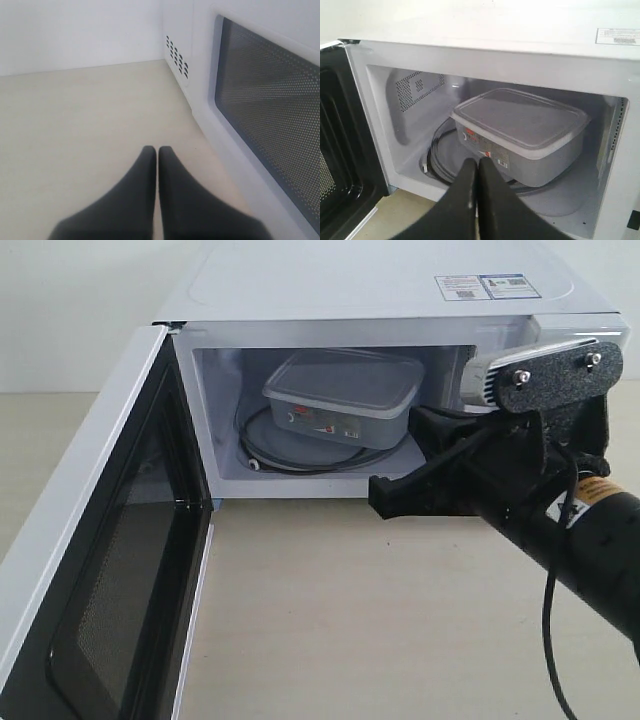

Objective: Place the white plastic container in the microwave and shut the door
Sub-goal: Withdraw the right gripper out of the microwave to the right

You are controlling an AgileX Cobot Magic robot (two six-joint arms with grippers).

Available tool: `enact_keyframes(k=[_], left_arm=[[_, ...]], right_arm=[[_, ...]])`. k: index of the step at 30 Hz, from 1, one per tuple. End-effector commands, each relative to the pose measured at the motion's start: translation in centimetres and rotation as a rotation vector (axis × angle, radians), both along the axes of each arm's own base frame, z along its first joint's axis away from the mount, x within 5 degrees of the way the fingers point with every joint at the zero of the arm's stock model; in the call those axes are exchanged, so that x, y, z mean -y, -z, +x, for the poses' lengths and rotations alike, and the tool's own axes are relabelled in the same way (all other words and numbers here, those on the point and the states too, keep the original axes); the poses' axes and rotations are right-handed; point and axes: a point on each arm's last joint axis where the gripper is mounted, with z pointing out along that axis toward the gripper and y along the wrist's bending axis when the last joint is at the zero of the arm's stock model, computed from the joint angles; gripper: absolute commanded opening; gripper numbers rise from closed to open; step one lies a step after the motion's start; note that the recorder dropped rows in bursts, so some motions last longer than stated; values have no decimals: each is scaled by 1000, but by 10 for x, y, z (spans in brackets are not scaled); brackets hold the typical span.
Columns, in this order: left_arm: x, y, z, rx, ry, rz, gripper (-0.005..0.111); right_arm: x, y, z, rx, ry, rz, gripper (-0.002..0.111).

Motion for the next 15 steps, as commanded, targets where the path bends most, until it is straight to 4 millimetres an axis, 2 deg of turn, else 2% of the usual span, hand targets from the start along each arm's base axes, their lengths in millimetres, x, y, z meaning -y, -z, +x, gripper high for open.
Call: enact_keyframes(k=[1, 10, 12, 15], left_arm=[[0, -1, 0, 15, -2, 1, 4], [0, -1, 0, 15, -2, 1, 4], [0, -1, 0, 15, -2, 1, 4], [0, -1, 0, 15, -2, 1, 4]], right_arm=[[2, -2, -1, 18, 5, 2, 0], [7, -5, -2, 0, 46, -1, 0], [19, -15, -5, -16, 63, 5, 0], [54, -33, -12, -82, 109, 8, 0]])
